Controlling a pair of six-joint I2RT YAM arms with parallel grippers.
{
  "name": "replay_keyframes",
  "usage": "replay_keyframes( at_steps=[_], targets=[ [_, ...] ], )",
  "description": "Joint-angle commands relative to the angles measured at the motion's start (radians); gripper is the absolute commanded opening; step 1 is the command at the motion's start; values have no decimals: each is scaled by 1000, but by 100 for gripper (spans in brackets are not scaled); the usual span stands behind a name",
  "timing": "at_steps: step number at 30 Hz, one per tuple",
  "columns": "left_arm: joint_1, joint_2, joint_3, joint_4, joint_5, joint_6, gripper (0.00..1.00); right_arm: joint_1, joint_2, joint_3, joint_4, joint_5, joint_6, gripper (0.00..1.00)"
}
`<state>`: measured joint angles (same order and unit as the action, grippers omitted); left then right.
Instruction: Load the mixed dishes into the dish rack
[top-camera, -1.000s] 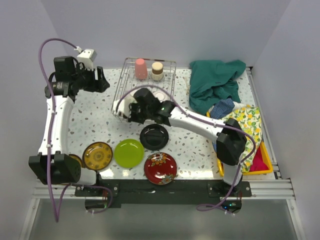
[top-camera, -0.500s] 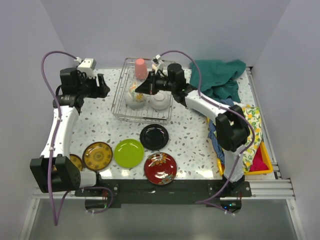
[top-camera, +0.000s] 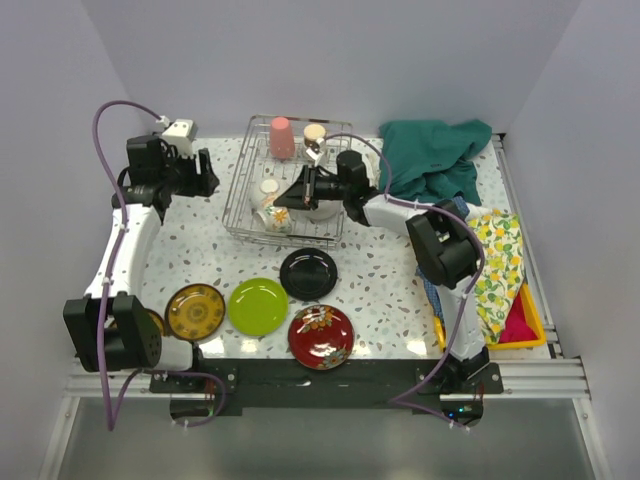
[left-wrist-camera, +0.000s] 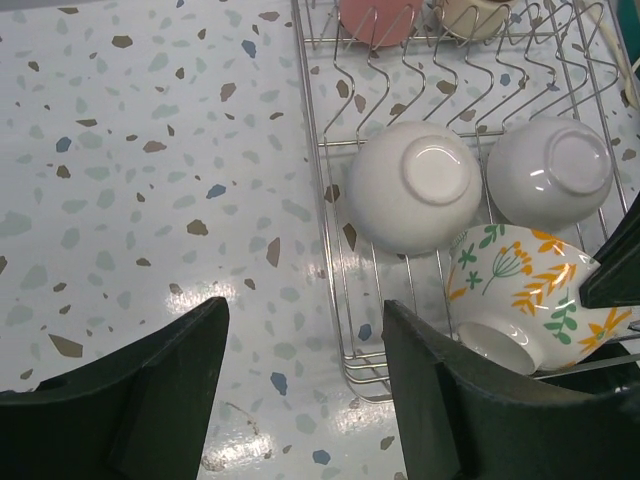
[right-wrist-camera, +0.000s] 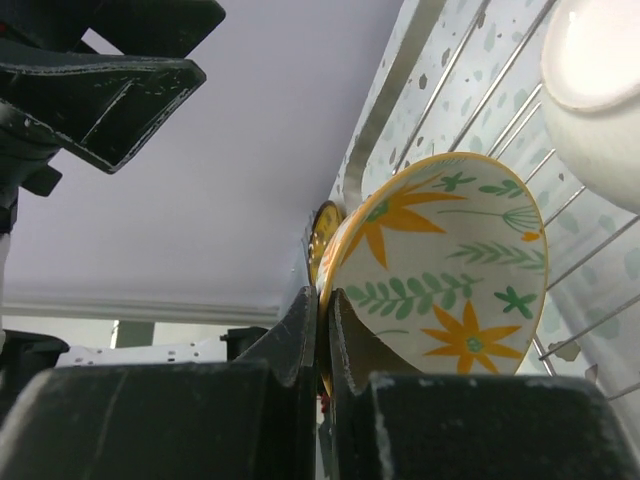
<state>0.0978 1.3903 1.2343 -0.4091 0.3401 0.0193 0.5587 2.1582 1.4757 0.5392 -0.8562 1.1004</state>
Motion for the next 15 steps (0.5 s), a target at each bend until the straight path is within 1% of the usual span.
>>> replay_keyframes(
  at_steps=[1, 8, 12, 14, 15],
  targets=[
    [3, 9, 33, 35, -26, 42, 68, -14, 20, 21, 85, -96, 99, 0],
    [2, 24, 31, 38, -23, 47, 68, -33, 78, 43, -14, -115, 92, 0],
    [-3, 30, 28, 39, -19, 45, 68, -39, 91, 28, -51, -118, 82, 0],
    [-7, 30, 25, 41, -18, 44, 68, -43, 85, 28, -105, -122, 46, 0],
    [-9, 30, 24, 41, -16, 42, 68, -46, 81, 35, -142, -121, -18, 1]
  ],
)
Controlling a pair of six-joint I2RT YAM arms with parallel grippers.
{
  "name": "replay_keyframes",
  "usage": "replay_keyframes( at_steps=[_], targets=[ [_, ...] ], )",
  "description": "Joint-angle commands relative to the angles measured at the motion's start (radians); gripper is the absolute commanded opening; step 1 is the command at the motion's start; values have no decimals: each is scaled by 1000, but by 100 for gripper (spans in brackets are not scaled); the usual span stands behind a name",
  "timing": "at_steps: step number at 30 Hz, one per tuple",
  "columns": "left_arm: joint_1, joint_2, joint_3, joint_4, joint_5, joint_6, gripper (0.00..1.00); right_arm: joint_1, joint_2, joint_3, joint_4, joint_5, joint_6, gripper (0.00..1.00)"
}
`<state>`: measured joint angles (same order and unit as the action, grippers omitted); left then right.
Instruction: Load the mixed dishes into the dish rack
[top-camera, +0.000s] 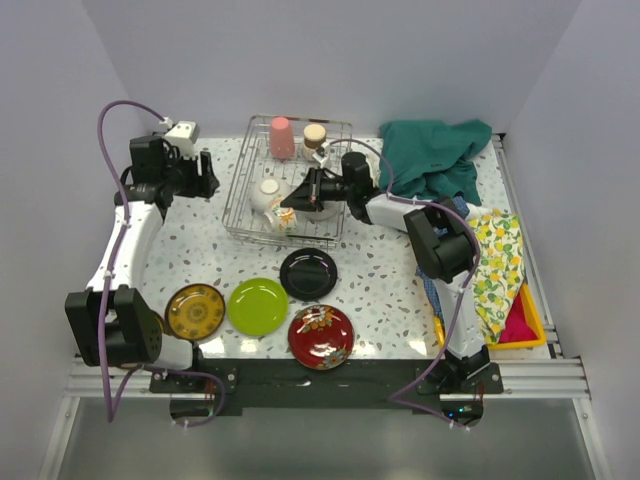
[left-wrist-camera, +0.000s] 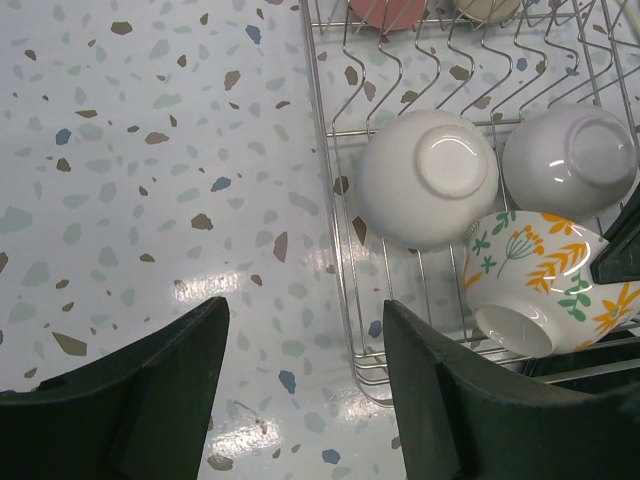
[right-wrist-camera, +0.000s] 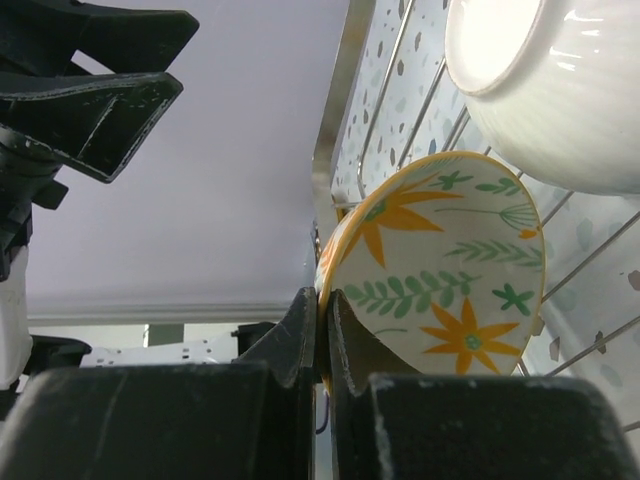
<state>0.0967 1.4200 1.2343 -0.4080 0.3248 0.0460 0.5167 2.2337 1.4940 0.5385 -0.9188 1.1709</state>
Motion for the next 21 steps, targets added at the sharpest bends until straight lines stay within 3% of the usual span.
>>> replay_keyframes(
  at_steps=[1, 2, 6, 11, 21],
  targets=[
    [-9, -3, 21, 41, 2, 17, 68, -9, 0, 28, -196, -48, -138, 11],
    [-11, -1, 19, 41, 2, 17, 68, -18, -5, 41, -339, -37, -192, 16],
    [-14, -6, 10, 44, 7, 12, 67, -49, -25, 106, -585, 6, -440, 35],
    [-17, -10, -2, 57, 14, -1, 67, -76, -45, 163, -790, 43, -615, 40],
    [-23, -12, -10, 81, 40, -24, 67, -89, -129, 262, -951, 159, -859, 45]
  ],
)
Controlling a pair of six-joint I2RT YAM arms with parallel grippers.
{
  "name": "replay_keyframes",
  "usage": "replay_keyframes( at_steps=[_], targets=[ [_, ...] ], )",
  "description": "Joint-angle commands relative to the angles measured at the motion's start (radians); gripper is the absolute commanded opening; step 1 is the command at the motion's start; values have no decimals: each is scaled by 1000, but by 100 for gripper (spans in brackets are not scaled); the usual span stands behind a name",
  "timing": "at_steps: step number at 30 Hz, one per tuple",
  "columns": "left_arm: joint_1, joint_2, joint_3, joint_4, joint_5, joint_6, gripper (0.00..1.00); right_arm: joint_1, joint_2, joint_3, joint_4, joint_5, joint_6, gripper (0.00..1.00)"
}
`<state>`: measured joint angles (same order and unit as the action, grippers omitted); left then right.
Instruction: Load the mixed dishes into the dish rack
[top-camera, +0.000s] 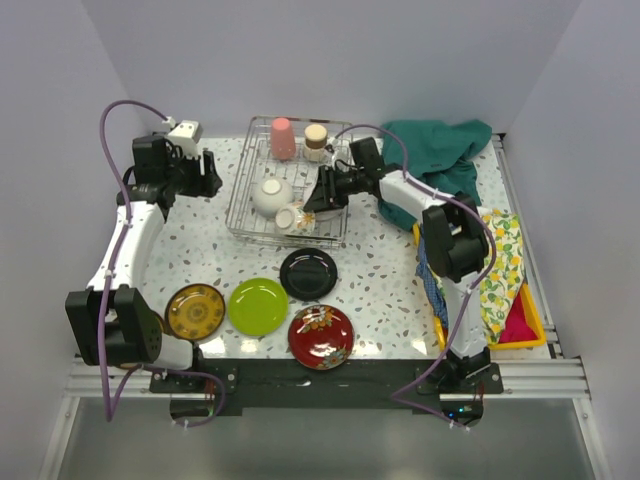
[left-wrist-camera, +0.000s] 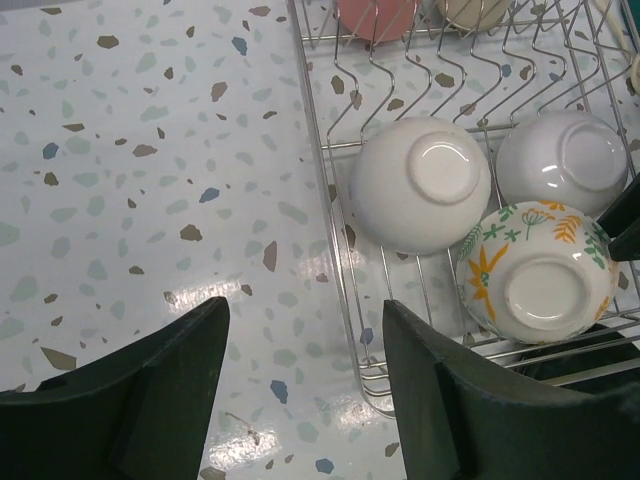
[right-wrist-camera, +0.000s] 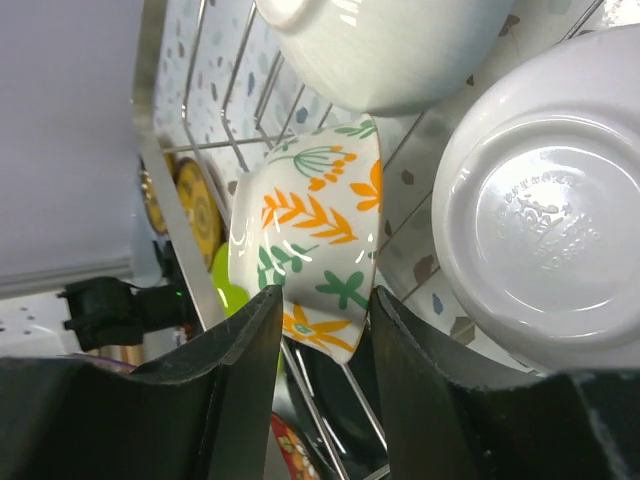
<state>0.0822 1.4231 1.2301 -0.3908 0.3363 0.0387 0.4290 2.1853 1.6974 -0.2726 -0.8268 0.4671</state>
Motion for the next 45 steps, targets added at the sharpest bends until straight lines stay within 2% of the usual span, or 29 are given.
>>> replay_keyframes(
  at_steps=[1, 5, 9, 12, 20, 25, 27, 30, 31, 32, 33, 35, 45],
  targets=[
    [-9, -15, -4, 67, 29, -20, 67, -1, -88, 70, -154, 99, -174, 45],
    [-9, -21, -6, 75, 29, -22, 68, -3, -134, 93, -211, 184, -309, 47],
    [-9, -35, -14, 84, 30, -23, 68, -3, -220, 50, -195, 236, -496, 50],
    [-9, -52, -27, 86, 32, -23, 68, -1, -258, 30, -188, 242, -568, 50],
    [-9, -111, -81, 86, 12, 1, 68, 5, -278, 19, -177, 258, -564, 50],
    [-9, -95, -104, 26, -48, 12, 67, 10, -354, -37, -195, 533, -486, 50],
    [-9, -81, -107, 21, -52, 12, 63, 11, -384, -53, -214, 606, -484, 50],
    [-9, -43, -119, 41, -78, 16, 45, 13, -409, -91, -232, 709, -479, 50],
    [-7, -33, -119, 41, -86, 17, 35, 11, -409, -102, -243, 741, -476, 50],
    [-9, -21, -121, 46, -85, 24, 17, 11, -403, -102, -250, 749, -476, 49],
    [-9, 5, -121, 47, -79, 23, 9, 11, -398, -105, -255, 749, -475, 49],
    [-10, 29, -123, 50, -57, 18, 0, 11, -388, -108, -269, 759, -473, 49],
    [-75, 105, -141, 78, -34, 18, 0, 16, -361, -174, -243, 778, -492, 49]
  ],
)
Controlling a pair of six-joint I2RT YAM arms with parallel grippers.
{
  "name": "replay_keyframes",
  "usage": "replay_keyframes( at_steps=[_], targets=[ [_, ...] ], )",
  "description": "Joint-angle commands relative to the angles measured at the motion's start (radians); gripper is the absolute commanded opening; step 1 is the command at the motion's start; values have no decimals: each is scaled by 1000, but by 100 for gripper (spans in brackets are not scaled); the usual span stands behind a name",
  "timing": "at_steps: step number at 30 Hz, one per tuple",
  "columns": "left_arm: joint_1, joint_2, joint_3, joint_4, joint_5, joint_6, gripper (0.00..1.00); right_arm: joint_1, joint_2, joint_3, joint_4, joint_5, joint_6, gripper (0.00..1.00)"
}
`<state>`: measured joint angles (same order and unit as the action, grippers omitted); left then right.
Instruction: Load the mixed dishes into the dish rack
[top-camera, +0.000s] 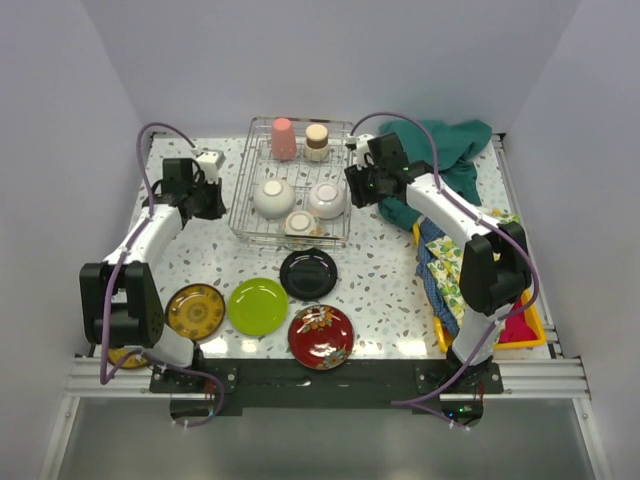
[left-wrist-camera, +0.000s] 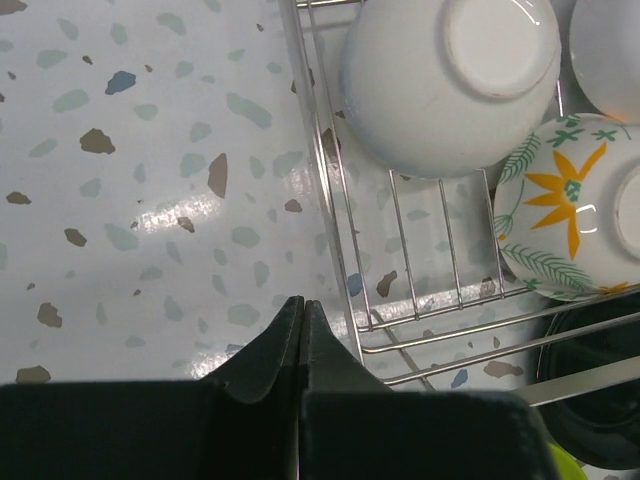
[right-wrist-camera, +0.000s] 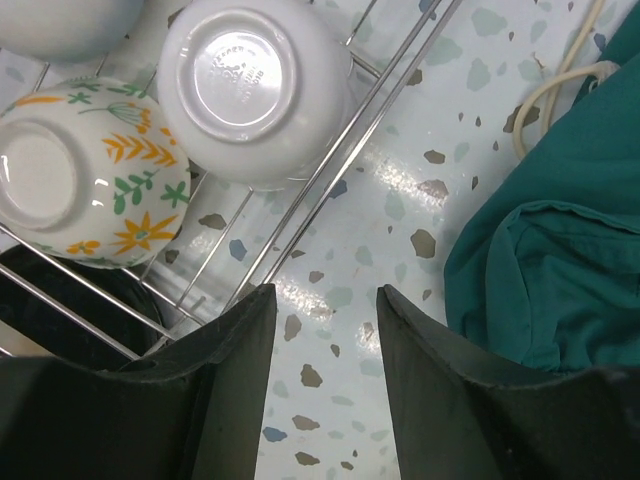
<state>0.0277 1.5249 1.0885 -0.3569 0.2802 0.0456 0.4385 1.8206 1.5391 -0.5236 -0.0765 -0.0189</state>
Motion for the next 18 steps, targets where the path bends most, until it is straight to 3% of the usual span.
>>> replay_keyframes(
  at_steps=[1, 13, 18],
  targets=[
    [-46, 3, 1, 41, 25, 14, 0, 5, 6, -25, 17, 30, -6, 48],
    [-118, 9, -4, 39, 90, 17, 0, 5, -52, -59, 36, 73, -32, 49],
    [-117, -17, 4, -7, -10, 23, 1, 5, -99, -91, 39, 73, -35, 49]
  ],
)
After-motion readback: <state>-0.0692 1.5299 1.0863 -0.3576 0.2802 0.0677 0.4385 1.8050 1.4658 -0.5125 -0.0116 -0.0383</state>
